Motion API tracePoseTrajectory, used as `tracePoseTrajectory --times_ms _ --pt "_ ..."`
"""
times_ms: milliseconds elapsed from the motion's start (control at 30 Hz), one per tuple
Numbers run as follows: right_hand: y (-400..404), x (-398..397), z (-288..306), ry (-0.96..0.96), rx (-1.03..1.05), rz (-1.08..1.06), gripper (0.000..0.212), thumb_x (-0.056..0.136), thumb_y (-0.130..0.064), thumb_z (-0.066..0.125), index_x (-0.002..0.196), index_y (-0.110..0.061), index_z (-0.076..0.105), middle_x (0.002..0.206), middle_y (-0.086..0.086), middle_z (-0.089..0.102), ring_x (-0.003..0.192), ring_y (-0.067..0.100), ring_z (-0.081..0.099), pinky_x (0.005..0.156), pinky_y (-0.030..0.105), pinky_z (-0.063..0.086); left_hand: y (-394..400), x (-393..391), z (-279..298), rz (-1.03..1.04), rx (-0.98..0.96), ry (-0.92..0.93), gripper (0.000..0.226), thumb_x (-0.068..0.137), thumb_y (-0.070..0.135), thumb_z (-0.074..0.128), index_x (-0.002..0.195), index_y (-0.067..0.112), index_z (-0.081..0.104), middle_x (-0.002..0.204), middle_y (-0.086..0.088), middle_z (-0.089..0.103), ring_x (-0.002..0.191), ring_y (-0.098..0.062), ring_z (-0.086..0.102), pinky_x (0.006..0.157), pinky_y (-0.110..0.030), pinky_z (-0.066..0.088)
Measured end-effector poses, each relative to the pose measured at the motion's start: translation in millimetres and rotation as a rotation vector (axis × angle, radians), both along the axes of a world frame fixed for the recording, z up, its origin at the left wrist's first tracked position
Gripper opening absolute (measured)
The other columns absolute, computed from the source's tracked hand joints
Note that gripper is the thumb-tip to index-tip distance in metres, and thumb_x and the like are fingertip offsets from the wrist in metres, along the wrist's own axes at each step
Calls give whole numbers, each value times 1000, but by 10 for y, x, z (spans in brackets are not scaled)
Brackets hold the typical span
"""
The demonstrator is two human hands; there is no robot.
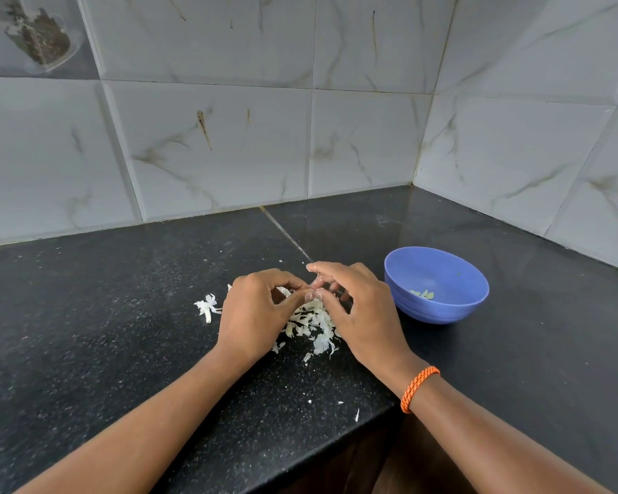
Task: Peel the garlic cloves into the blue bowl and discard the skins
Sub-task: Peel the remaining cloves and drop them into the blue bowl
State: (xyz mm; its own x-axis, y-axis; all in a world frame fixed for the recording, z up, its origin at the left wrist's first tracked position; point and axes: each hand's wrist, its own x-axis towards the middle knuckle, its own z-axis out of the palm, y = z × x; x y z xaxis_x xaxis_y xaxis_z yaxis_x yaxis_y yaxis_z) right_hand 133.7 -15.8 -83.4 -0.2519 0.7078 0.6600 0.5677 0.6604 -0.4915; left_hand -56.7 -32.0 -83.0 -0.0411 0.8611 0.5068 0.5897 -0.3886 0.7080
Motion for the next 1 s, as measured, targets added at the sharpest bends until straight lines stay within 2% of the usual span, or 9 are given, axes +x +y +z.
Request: tracePoseTrajectory --times_ms 67,167,333,400,533,667,833,933,1000 --pt "-1 -5 2 50 -8 3 42 97 -13 77 133 -34 69 104 -17 71 91 6 66 76 27 58 -3 -3 10 -5 19 2 6 91 41 84 94 35 84 91 23 77 69 -4 70 66 -34 58" --pt "-16 -26 19 257 -110 52 36 96 -8 78 126 -27 73 98 -12 77 89 9 73 74 20 58 -7 12 17 -20 19 -35 4 93 31 84 96 29 85 91 20 79 71 -8 74 68 -44 63" --pt "-32 -63 11 477 -256 122 30 96 -9 77 122 -23 69 95 -2 79 88 17 78 82 36 65 -7 34 13 -36 -5 -78 3 94 24 84 95 26 84 90 14 80 69 -10 76 67 -44 64" --pt "-23 -61 2 512 -281 140 29 98 -8 74 123 -21 67 94 1 80 86 19 79 81 39 65 -8 40 14 -47 -10 -89 3 94 23 84 95 27 84 88 15 79 70 -10 76 65 -41 63" --pt "-15 -55 18 579 -350 197 27 99 0 69 121 -16 67 90 8 80 78 24 79 77 36 65 -30 56 15 -52 -23 -99 5 95 20 83 93 25 83 78 16 77 61 -6 70 56 -18 47" --pt "1 -49 25 664 -438 272 25 98 4 68 118 -11 68 91 14 79 78 27 77 76 32 61 -27 39 10 -97 -53 -185 8 96 15 81 93 22 82 78 9 78 62 -11 71 55 -20 48" --pt "18 -31 31 746 -534 328 22 100 4 66 118 -7 70 88 16 75 75 21 68 72 31 59 -46 55 38 -144 -80 -253 7 97 12 80 93 18 82 81 6 78 65 -17 73 57 -21 51" --pt "21 -44 33 707 -512 311 18 104 2 60 116 -7 71 79 12 68 69 19 63 65 37 60 -68 82 46 -163 -87 -255 6 97 13 80 93 17 81 80 4 78 64 -17 73 57 -21 50" --pt "28 -44 33 622 -441 261 16 108 -6 58 113 -12 72 76 11 67 66 22 63 61 41 61 -78 87 48 -166 -83 -268 5 97 13 81 93 17 81 80 5 78 64 -18 73 57 -22 50"
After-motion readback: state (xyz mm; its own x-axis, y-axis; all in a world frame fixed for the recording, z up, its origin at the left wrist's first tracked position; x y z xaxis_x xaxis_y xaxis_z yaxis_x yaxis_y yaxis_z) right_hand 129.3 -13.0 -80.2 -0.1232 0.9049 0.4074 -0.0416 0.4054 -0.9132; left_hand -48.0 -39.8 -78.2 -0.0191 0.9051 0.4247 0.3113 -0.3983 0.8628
